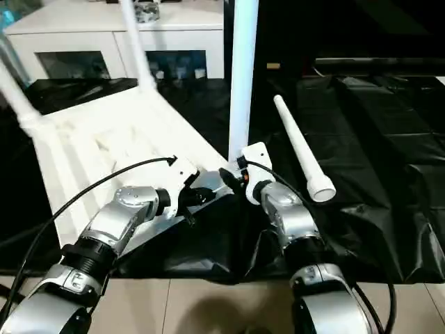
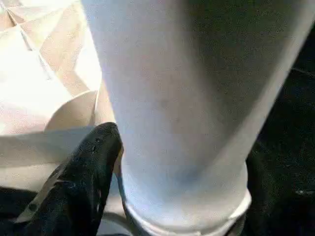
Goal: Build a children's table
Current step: Rotate leg to tighten
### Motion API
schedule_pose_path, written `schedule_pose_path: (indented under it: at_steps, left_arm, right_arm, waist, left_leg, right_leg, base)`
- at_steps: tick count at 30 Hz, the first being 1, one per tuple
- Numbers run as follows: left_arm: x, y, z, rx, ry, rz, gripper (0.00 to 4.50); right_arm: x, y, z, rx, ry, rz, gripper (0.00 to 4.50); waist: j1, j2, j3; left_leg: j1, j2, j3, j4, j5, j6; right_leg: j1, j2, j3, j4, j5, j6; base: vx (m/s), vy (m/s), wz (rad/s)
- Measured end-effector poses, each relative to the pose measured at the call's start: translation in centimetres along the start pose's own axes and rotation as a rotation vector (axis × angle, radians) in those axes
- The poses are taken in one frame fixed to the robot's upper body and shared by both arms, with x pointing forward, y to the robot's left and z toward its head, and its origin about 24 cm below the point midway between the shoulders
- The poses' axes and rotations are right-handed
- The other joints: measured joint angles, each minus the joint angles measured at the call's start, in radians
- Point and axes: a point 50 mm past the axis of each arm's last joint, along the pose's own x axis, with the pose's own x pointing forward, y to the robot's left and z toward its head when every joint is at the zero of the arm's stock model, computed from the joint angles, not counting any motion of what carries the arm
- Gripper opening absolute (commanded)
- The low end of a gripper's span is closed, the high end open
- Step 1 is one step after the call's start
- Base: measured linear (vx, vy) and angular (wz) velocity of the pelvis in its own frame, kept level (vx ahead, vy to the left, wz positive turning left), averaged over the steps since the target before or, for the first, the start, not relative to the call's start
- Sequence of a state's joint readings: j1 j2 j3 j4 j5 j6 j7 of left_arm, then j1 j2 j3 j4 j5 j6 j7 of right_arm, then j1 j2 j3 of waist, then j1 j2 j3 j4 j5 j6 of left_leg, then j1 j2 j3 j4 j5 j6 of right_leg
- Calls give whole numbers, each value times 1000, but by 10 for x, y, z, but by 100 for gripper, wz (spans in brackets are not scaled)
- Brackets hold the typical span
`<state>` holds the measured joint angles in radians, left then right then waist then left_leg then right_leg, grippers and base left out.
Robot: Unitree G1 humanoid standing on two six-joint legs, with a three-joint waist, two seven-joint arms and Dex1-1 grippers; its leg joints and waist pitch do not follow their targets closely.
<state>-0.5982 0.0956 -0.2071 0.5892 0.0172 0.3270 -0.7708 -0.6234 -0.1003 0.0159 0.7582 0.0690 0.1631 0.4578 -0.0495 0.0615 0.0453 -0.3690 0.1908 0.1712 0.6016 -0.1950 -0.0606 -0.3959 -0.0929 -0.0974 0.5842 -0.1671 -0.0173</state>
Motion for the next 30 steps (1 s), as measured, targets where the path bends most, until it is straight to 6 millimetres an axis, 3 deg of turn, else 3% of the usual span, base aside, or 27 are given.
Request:
schedule_pose_path:
  at_steps: [6, 14, 20, 30]
  left_arm:
    - [-8, 0, 0, 45, -9, -69, 0]
    - [-27, -1, -5, 108, 19, -256, 0]
    - [-42, -5, -14, 150, 55, -399, 0]
    - [-47, -6, -15, 177, 78, -461, 0]
  right_arm:
    - [-10, -6, 4, -48, 0, 152, 405]
    - [-47, -14, -1, -171, 57, 489, 405]
    - [-70, -12, -4, -220, 151, 695, 405]
    - [-74, -4, -6, -223, 164, 746, 322]
  waist:
    - [17, 0, 1]
    - [83, 4, 2]
    - [101, 5, 2]
    - [108, 5, 2]
  left_leg:
    - [-5, 1, 0, 0, 1, 1]
    - [-5, 2, 2, 0, 3, 7]
    - [-4, 3, 4, 0, 3, 7]
    - [-4, 3, 4, 0, 0, 1]
  right_leg:
    - [-5, 0, -1, 0, 5, -6]
    - [-8, 0, 0, 0, 3, -4]
    - [-7, 0, 0, 0, 3, -4]
    - [-6, 0, 1, 1, 3, -4]
  base:
    - [0, 0, 0]
    - [0, 0, 0]
    - [0, 0, 0]
    - [0, 0, 0]
